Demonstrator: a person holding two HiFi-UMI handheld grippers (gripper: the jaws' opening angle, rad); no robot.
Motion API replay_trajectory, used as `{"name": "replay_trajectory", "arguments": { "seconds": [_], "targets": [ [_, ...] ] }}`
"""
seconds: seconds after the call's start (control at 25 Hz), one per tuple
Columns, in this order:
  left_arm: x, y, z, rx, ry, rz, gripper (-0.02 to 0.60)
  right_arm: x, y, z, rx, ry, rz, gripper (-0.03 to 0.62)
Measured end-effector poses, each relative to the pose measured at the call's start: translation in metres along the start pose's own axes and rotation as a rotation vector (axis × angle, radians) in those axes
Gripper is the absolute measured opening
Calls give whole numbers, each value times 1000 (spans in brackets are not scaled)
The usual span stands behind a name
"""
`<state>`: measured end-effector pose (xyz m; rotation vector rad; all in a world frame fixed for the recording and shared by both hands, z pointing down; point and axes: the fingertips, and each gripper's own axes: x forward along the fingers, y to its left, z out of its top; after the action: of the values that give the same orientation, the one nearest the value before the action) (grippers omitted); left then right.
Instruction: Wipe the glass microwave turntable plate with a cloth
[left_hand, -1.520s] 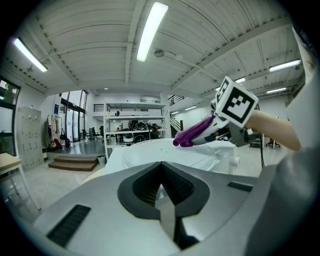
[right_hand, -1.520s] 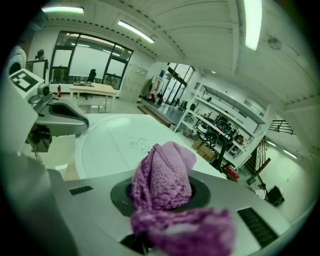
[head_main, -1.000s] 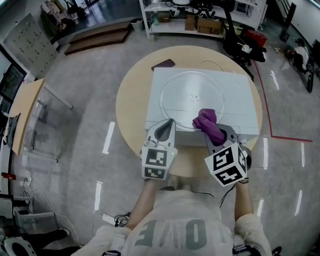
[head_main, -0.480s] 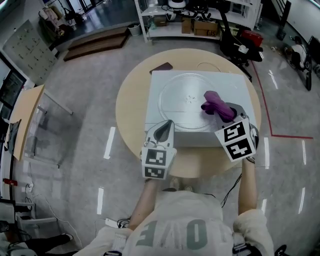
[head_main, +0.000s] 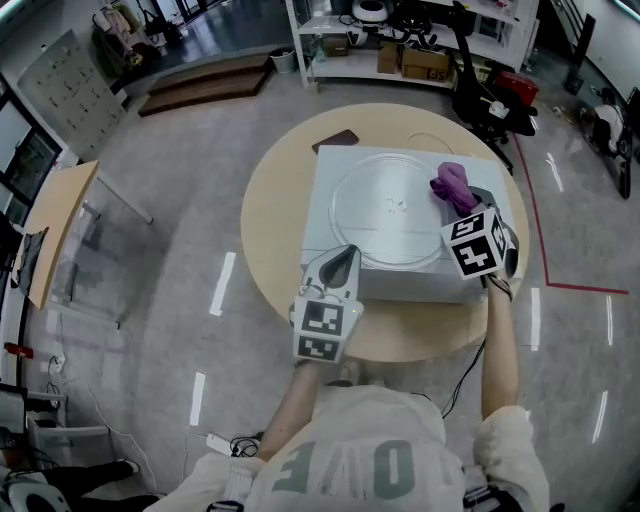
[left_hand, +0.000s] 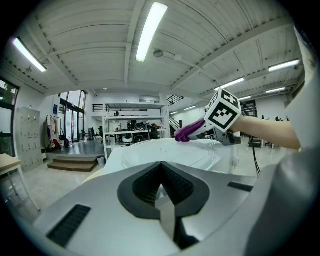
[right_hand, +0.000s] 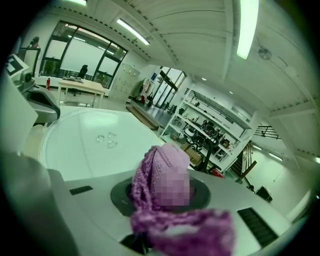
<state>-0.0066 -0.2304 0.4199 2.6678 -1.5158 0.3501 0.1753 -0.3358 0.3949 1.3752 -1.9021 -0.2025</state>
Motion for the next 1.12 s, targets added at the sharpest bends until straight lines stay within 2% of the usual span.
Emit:
{"name": "replay_trajectory", "arguments": {
  "seconds": [0.24,0.64,0.88,1.0,1.12],
  "targets": [
    [0,0,-1,5,-4,4,0,-26,28,-5,6,-19,75,48],
    [-3,4,1,8,-8,6,0,-107,110,-8,-14,-77,203,48],
    [-2,4,1,4,-5,5,-1,-117,125,-12,-17,-73,247,48],
    [-1,3,0,3,-4,4,-1,-113,105,-4,31,-95,212,48],
    [-1,3,0,5,-4,5,-1,-96,55,12,60,-127,92,48]
  ]
}}
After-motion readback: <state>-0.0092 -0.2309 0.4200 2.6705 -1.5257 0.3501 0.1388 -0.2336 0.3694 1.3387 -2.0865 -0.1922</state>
